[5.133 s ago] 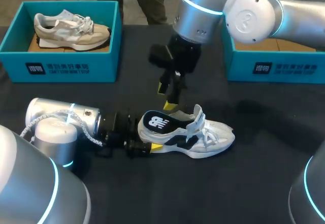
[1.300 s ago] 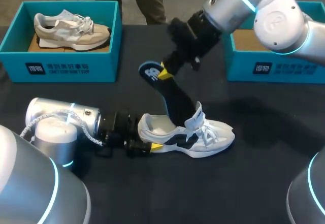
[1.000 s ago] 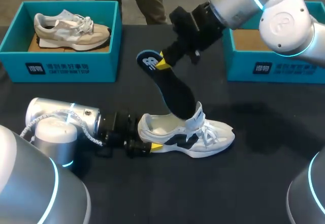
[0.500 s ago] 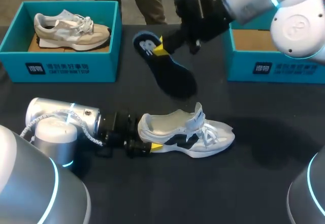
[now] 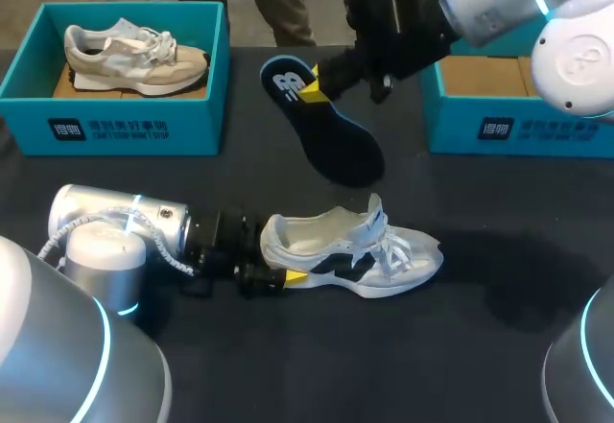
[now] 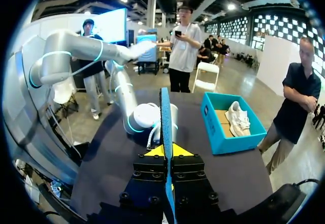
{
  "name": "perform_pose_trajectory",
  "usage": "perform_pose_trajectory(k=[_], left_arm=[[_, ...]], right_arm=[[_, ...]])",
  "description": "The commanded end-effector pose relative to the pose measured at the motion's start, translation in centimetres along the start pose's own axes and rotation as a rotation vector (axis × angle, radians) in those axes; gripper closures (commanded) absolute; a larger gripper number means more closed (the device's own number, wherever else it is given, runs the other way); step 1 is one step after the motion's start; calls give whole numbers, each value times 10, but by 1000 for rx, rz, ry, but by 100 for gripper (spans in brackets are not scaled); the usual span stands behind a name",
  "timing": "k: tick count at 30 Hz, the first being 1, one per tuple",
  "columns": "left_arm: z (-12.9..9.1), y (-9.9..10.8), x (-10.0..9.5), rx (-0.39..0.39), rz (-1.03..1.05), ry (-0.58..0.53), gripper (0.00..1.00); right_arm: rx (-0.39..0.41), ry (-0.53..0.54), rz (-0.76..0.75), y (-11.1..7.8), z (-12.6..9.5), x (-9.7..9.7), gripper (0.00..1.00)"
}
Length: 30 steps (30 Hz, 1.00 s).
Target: Take the shoe out of the shoebox, open the shoe tongue, remove and reinsert the insole, then place the shoe into the shoebox
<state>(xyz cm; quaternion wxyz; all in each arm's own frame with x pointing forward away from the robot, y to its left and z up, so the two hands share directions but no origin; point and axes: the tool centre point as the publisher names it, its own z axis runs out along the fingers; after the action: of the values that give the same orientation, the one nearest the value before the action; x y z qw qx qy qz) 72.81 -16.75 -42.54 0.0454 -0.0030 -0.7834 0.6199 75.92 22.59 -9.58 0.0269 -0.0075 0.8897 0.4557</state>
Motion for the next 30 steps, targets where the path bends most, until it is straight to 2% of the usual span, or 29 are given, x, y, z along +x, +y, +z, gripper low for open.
perform_pose_trajectory(k=[1,3,11,17,26,30], left_arm=[[1,0,0,0,0,-2,100],[1,0,0,0,0,-2,100],[1,0,0,0,0,-2,100],[1,0,0,0,0,-2,100],[1,0,0,0,0,-2,100],[1,0,0,0,0,-2,100]], right_arm=[[-40,-6,14,4,-2,1,100],[-89,-17,35,10,-10,6,100],[-143,-18,105,27,-26,24,100],[-198,20,158,38,-39,38,100],[-232,54,247,60,-65,56,100],[-224,59,293,77,-86,68,100]])
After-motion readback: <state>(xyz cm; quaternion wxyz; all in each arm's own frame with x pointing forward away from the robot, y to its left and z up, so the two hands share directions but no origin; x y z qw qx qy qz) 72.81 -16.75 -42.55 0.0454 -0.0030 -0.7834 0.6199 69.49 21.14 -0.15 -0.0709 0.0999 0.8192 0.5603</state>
